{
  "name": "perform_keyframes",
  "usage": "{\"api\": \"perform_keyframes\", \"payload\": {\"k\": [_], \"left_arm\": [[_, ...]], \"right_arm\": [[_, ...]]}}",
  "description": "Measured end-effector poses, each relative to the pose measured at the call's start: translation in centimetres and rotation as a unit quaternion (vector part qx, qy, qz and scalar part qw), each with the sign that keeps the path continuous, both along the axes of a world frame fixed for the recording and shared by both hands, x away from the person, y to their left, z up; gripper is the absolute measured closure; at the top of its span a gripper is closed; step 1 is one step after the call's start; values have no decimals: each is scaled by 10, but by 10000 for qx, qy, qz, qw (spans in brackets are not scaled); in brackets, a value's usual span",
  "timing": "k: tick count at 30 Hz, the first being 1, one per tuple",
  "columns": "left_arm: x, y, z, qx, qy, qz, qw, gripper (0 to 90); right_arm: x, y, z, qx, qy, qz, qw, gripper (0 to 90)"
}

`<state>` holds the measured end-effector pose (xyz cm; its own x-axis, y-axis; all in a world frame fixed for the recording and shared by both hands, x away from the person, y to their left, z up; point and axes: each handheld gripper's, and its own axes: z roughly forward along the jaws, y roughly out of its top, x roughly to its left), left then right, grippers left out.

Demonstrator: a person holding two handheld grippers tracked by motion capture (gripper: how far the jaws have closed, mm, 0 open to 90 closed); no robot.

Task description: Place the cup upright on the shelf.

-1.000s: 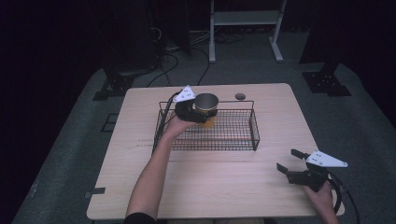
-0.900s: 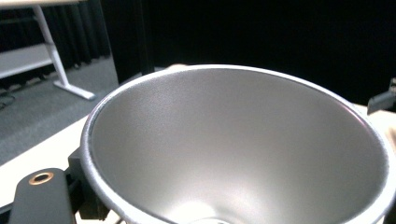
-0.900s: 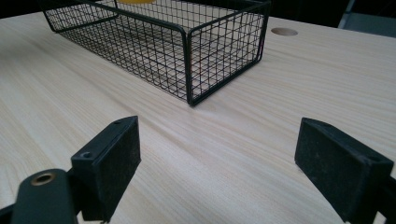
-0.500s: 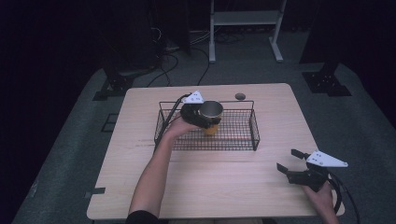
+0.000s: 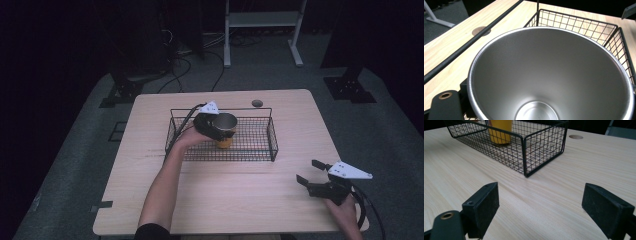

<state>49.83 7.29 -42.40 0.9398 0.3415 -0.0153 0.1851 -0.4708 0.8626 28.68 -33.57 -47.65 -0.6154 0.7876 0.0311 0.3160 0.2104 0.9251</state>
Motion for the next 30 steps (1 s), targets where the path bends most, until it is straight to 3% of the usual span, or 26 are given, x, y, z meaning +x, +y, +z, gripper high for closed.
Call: {"api": "perform_keyframes", "payload": {"k": [2,4,7,13,30], "left_arm": [[1,0,0,13,41,6,10000,123],[1,-1,-2,173,78,-42,9998,123],[1,-1,-2,160,96,-52,9998,123],[1,0,-1,351,88,-77,9993,122],[-1,4,2,532,54,63,9986,34]], "right_arm": [[0,0,0,-5,-8,4,10000,133],[0,0,0,-4,-6,5,10000,133],[0,0,0,9,-1,0,10000,133],[0,0,0,0,-8,9,10000,133],[0,0,0,-10,-16,9,10000,133]]}}
